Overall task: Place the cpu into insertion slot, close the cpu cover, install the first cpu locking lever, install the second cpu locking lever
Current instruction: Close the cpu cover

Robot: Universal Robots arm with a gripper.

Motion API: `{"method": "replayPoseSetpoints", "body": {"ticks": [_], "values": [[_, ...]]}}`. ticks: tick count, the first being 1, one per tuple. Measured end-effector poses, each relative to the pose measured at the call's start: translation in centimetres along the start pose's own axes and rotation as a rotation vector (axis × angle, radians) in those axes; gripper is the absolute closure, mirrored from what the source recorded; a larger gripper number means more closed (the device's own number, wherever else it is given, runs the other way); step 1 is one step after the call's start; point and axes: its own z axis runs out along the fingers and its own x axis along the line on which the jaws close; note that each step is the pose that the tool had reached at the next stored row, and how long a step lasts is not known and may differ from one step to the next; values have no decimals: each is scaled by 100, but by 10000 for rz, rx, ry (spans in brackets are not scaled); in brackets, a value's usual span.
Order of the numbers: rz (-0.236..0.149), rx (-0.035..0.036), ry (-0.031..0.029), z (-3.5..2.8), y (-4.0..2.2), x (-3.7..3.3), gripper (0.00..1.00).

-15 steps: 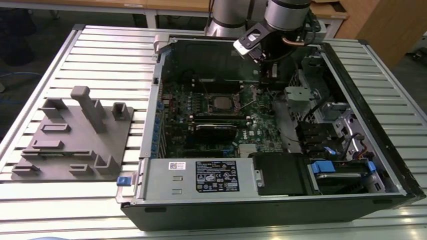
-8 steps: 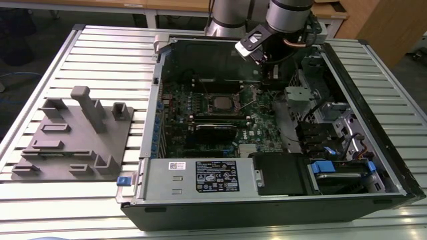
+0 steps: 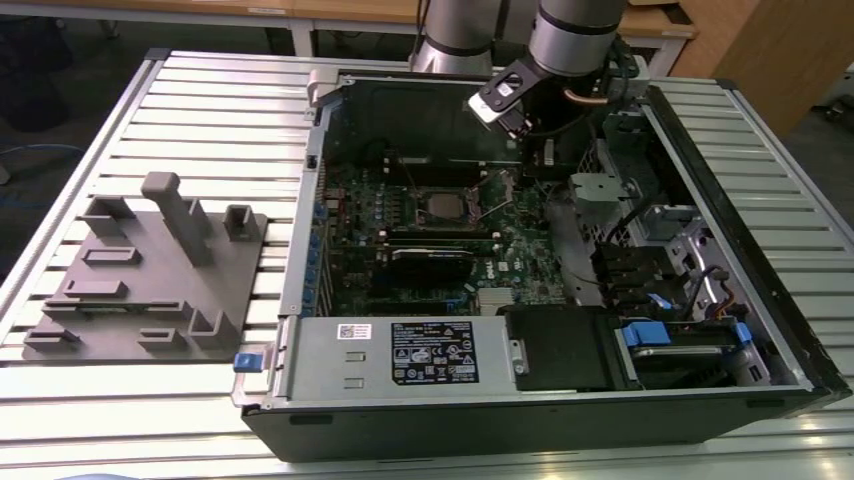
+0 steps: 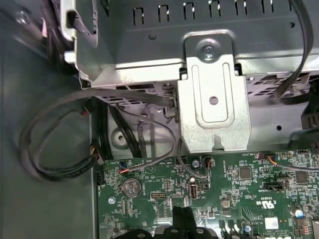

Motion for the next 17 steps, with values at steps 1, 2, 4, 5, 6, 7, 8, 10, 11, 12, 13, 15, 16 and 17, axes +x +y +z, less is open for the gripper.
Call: {"method": "replayPoseSetpoints", "body": {"ticks": [1, 2, 4, 5, 6, 7, 8, 10, 11, 12, 13, 15, 16, 17], "values": [[0, -2, -15, 9, 0, 0, 90], [0, -2, -28, 11, -1, 0, 90], [0, -2, -30, 11, -1, 0, 90], [0, -3, -28, 14, -1, 0, 90], [0, -3, -24, 25, -1, 0, 90], [0, -3, -25, 36, -1, 0, 90], [-1, -3, -27, 41, -1, -1, 90], [-1, -2, -31, 41, -1, -1, 90], [-1, -2, -31, 41, -1, -1, 90], [0, -2, -30, 42, -2, -1, 90], [3, -4, -27, 43, -11, -1, 90], [0, -34, -25, 42, -54, -5, 90], [0, -55, -23, 41, -81, -8, 90], [-1, -82, -20, 41, -116, -11, 90]]}}
